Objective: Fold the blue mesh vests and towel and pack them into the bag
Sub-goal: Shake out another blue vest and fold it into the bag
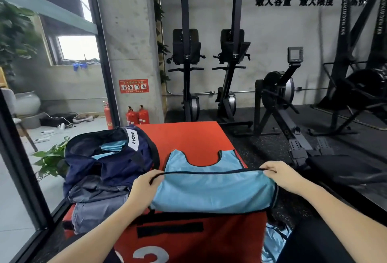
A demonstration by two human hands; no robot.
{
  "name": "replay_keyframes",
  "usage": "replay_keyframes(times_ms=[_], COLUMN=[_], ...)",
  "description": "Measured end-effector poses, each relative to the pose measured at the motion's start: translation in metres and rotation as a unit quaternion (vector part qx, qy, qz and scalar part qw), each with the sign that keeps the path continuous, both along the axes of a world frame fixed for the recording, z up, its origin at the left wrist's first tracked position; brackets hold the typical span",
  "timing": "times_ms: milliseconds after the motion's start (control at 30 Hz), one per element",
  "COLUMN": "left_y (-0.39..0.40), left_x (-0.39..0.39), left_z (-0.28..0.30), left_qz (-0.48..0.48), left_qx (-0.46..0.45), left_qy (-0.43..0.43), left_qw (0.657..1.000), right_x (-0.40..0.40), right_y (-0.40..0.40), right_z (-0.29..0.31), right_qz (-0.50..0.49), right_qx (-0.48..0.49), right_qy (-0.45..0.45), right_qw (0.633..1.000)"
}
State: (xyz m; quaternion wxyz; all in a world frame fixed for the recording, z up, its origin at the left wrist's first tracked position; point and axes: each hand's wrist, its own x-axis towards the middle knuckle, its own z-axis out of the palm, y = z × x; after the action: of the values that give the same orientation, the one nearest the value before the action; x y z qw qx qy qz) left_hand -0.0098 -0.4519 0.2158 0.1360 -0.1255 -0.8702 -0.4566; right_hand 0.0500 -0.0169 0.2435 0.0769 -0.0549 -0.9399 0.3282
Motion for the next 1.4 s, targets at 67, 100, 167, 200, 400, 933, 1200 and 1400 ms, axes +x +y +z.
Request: replay_keyframes(times_ms=[67,100,167,200,400,933,1200,1400], left_y=[0.005,0.009,0.016,0.019,0.039,0.071,0.07,0.069], left_x=[-0.013,-0.021,-0.043,-0.057,-0.151,-0.308,-0.332,-0.33], left_z=[0.011,0.016,0.022,0.023,-0.008,-0.084,-0.088,-0.077], left_qz=[0.011,0.013,0.023,0.028,0.066,0.109,0.128,0.139], left_qx=[0.003,0.005,0.003,0.003,-0.024,0.005,0.147,0.345], left_qy=[0.015,0.021,0.024,0.023,-0.044,-0.101,-0.171,-0.203], left_qw=[1.0,1.0,0.999,0.999,0.997,0.989,0.966,0.906], right_x=[-0.018,-0.029,-0.053,-0.067,-0.157,-0.355,-0.386,-0.378], right_y=[0.002,0.002,0.001,0.002,-0.004,-0.205,-0.22,-0.209], right_z=[0.008,0.012,0.018,0.019,-0.015,-0.11,-0.117,-0.104], right_qz=[-0.01,-0.016,-0.026,-0.031,-0.087,0.058,0.055,-0.01], right_qx=[0.004,0.01,0.023,0.026,0.001,-0.066,-0.15,-0.392], right_qy=[0.004,0.006,0.009,0.01,-0.003,-0.007,0.004,0.007], right_qw=[1.0,1.0,0.999,0.999,0.996,0.996,0.987,0.92])
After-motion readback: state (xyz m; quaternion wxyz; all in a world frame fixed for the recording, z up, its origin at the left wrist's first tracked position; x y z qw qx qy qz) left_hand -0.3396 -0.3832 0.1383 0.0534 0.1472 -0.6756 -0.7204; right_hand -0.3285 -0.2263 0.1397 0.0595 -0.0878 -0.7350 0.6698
